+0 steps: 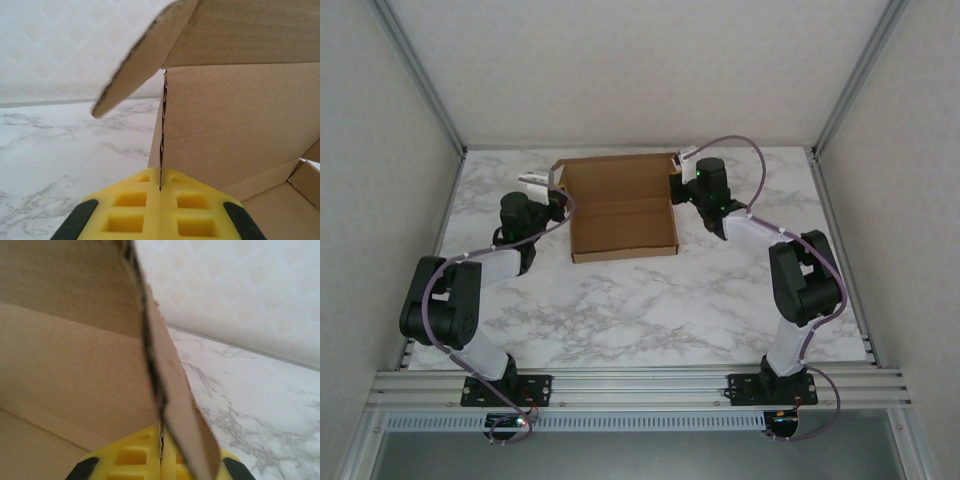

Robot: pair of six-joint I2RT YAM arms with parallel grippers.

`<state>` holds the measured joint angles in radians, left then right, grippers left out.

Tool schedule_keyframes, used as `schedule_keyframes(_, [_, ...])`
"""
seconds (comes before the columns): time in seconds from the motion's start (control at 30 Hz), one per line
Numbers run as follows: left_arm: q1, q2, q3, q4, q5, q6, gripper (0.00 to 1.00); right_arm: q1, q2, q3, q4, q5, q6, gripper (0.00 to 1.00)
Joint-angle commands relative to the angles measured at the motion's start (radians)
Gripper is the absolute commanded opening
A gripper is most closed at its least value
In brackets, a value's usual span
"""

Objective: Fold the paper box

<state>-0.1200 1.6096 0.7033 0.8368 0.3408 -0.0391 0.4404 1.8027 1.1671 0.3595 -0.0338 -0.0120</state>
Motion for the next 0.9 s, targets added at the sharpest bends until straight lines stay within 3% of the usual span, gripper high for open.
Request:
schedule_keyframes(0.0, [-0.062, -0.046, -0.062, 0.121, -0.081, -0.089, 0.02, 0.058, -0.05, -0.073, 0.161, 0.172, 0.126, 0.06])
schedule_keyframes(0.17, [-0.137, -0.083, -0.128, 0.195, -0.224, -0.151, 0.02, 0.113, -0.095, -0.17, 0.296, 0.239, 0.153, 0.06])
schedule_keyframes(0.33, [-0.252, -0.063, -0.188, 0.253, -0.344, -0.083, 0.05, 0.147, -0.1, -0.273, 0.411, 0.244, 0.163, 0.07])
schedule_keyframes(0.47, [-0.289, -0.066, -0.24, 0.304, -0.431, -0.093, 0.05, 0.152, -0.1, -0.336, 0.456, 0.256, 0.199, 0.07])
schedule_keyframes(0.87, [-0.341, -0.083, -0.345, 0.332, -0.504, -0.165, 0.03, 0.206, -0.102, -0.47, 0.585, 0.277, 0.229, 0.06])
